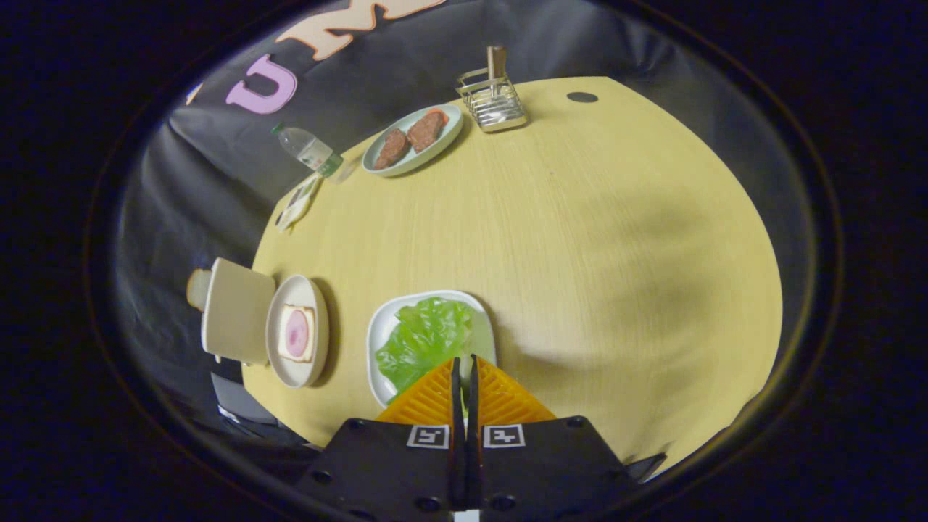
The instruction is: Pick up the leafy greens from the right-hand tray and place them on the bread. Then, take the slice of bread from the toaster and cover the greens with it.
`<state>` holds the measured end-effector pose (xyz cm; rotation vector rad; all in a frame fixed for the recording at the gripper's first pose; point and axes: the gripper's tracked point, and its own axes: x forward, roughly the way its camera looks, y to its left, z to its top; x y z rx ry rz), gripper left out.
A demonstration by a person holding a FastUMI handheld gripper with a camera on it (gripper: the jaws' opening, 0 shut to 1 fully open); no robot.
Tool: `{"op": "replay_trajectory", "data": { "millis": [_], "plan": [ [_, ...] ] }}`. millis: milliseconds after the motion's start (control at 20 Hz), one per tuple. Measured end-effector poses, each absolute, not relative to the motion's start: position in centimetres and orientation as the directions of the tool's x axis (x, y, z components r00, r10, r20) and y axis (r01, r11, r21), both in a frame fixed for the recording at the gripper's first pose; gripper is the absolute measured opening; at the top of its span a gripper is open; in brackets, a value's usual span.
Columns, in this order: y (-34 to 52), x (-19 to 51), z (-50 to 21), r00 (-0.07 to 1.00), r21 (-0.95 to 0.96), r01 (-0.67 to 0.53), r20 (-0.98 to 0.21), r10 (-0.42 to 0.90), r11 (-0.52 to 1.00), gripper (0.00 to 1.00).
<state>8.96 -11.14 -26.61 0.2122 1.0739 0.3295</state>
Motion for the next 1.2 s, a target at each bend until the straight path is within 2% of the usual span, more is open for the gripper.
{"op": "replay_trajectory", "data": {
  "millis": [250,500,800,1200],
  "plan": [
    [-8.0,7.5,-21.8,0.474,0.424,-0.155,-0.761,0.443,0.892,0.03],
    [-2.7,5.3,-17.4,0.493,0.472,-0.245,-0.692,0.528,0.847,0.03],
    [7.2,3.0,-14.7,0.422,0.598,-0.314,-0.608,0.673,0.737,0.03],
    [18.5,1.6,-17.7,0.310,0.657,-0.352,-0.590,0.745,0.667,0.03]
  ]
}}
